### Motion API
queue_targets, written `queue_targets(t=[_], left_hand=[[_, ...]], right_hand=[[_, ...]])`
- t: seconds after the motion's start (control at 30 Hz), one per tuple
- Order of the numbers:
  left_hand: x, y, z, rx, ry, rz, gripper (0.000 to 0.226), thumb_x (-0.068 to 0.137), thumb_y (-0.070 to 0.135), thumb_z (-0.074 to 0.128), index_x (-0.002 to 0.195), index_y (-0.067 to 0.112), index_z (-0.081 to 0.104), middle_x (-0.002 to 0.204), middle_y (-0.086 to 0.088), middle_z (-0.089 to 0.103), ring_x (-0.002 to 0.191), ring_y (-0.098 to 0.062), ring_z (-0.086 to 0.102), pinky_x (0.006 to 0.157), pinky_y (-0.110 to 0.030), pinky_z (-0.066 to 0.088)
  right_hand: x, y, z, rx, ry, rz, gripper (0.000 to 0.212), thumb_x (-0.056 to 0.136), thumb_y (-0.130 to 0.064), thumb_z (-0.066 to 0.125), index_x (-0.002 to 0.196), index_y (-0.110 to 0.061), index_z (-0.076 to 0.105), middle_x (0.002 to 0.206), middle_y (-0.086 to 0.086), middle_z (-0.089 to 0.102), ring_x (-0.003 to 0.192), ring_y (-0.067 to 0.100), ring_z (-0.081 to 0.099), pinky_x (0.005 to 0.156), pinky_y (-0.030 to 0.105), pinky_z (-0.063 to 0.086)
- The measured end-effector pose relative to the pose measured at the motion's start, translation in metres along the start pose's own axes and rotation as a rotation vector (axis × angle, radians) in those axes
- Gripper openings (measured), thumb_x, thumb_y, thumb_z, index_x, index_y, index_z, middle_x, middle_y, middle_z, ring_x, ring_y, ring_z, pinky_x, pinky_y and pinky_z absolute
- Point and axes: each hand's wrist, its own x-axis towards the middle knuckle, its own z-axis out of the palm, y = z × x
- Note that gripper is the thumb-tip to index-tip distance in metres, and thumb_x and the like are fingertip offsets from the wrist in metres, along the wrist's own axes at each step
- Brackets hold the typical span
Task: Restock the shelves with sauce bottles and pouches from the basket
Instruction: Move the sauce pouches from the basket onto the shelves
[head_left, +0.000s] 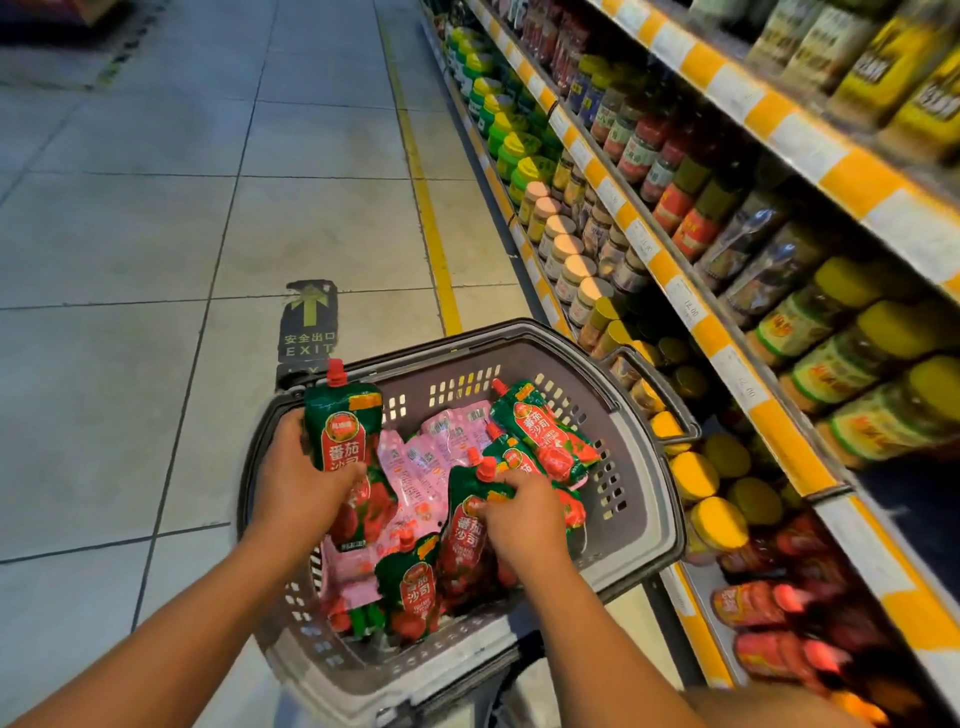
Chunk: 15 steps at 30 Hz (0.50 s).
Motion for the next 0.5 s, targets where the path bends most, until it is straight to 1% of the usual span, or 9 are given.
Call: queue_targets(t=[0.07, 0.1, 0.13, 0.2, 0.23, 0.27, 0.33, 0.4, 0.5], left_hand=[[-0.006, 0.009, -0.001, -0.052, -0.009, 0.023, 0.071, 0.078, 0.008, 0.088, 0.122, 0.046, 0.047, 0.115, 0.016, 0.066, 0.11, -0.012, 0.067, 0.095, -0.051, 0.057], [-0.009, 0.013, 0.0, -0.074, -0.016, 0.043, 0.07, 0.078, 0.008, 0.088, 0.12, 0.046, 0.047, 0.114, 0.017, 0.067, 0.107, -0.007, 0.067, 0.095, -0.048, 0.058], [-0.013, 0.018, 0.0, -0.095, -0.031, 0.061, 0.07, 0.078, 0.007, 0.088, 0.119, 0.045, 0.047, 0.114, 0.015, 0.068, 0.106, -0.005, 0.068, 0.093, -0.047, 0.058], [-0.022, 0.029, 0.003, -0.12, -0.074, 0.082, 0.069, 0.079, 0.007, 0.087, 0.118, 0.046, 0.047, 0.115, 0.008, 0.072, 0.104, -0.01, 0.072, 0.087, -0.046, 0.061], [-0.027, 0.035, 0.004, -0.137, -0.096, 0.087, 0.068, 0.08, 0.007, 0.087, 0.116, 0.048, 0.048, 0.112, 0.006, 0.074, 0.101, -0.013, 0.074, 0.082, -0.044, 0.062], [-0.032, 0.042, 0.006, -0.165, -0.117, 0.093, 0.067, 0.08, 0.006, 0.086, 0.113, 0.051, 0.048, 0.107, 0.004, 0.076, 0.095, -0.013, 0.076, 0.074, -0.039, 0.063], [-0.044, 0.055, 0.008, -0.223, -0.162, 0.099, 0.067, 0.081, 0.004, 0.085, 0.11, 0.052, 0.049, 0.098, 0.004, 0.079, 0.086, -0.014, 0.078, 0.064, -0.034, 0.063], [-0.056, 0.069, 0.011, -0.257, -0.213, 0.106, 0.065, 0.082, 0.004, 0.085, 0.117, 0.046, 0.05, 0.097, 0.007, 0.079, 0.083, -0.016, 0.079, 0.065, -0.038, 0.064], [-0.078, 0.09, 0.02, -0.293, -0.296, 0.141, 0.065, 0.083, 0.002, 0.084, 0.119, 0.044, 0.05, 0.097, 0.007, 0.08, 0.083, -0.016, 0.079, 0.061, -0.031, 0.063]], right_hand=[[-0.006, -0.002, -0.012, 0.132, 0.046, -0.026, 0.032, 0.086, -0.014, 0.082, 0.11, -0.032, 0.072, 0.067, -0.013, 0.066, 0.048, 0.002, 0.057, 0.045, 0.016, 0.041], [-0.01, -0.004, -0.019, 0.192, 0.075, -0.04, 0.032, 0.085, -0.015, 0.083, 0.106, -0.034, 0.07, 0.069, -0.017, 0.064, 0.053, 0.002, 0.06, 0.047, 0.014, 0.041], [-0.014, -0.006, -0.025, 0.247, 0.105, -0.058, 0.03, 0.085, -0.015, 0.083, 0.103, -0.034, 0.07, 0.075, -0.02, 0.066, 0.064, 0.004, 0.066, 0.053, 0.015, 0.045], [-0.021, -0.009, -0.04, 0.341, 0.159, -0.081, 0.025, 0.085, -0.016, 0.084, 0.102, -0.031, 0.073, 0.093, -0.016, 0.073, 0.083, 0.011, 0.069, 0.072, 0.024, 0.053], [-0.025, -0.011, -0.048, 0.385, 0.178, -0.084, 0.024, 0.084, -0.018, 0.084, 0.103, -0.03, 0.075, 0.098, -0.013, 0.075, 0.089, 0.012, 0.07, 0.079, 0.029, 0.056], [-0.029, -0.012, -0.057, 0.425, 0.191, -0.087, 0.022, 0.084, -0.018, 0.085, 0.1, -0.03, 0.077, 0.098, -0.012, 0.077, 0.091, 0.013, 0.072, 0.083, 0.036, 0.06], [-0.038, -0.012, -0.077, 0.472, 0.222, -0.101, 0.014, 0.082, -0.019, 0.086, 0.091, -0.027, 0.078, 0.09, -0.006, 0.079, 0.086, 0.019, 0.076, 0.082, 0.047, 0.063], [-0.051, -0.01, -0.099, 0.502, 0.273, -0.119, 0.009, 0.083, -0.021, 0.085, 0.087, -0.022, 0.078, 0.082, -0.003, 0.079, 0.079, 0.021, 0.076, 0.076, 0.052, 0.063], [-0.078, -0.006, -0.139, 0.551, 0.376, -0.186, 0.007, 0.084, -0.023, 0.084, 0.083, -0.027, 0.078, 0.079, -0.004, 0.078, 0.073, 0.014, 0.075, 0.07, 0.045, 0.063]])
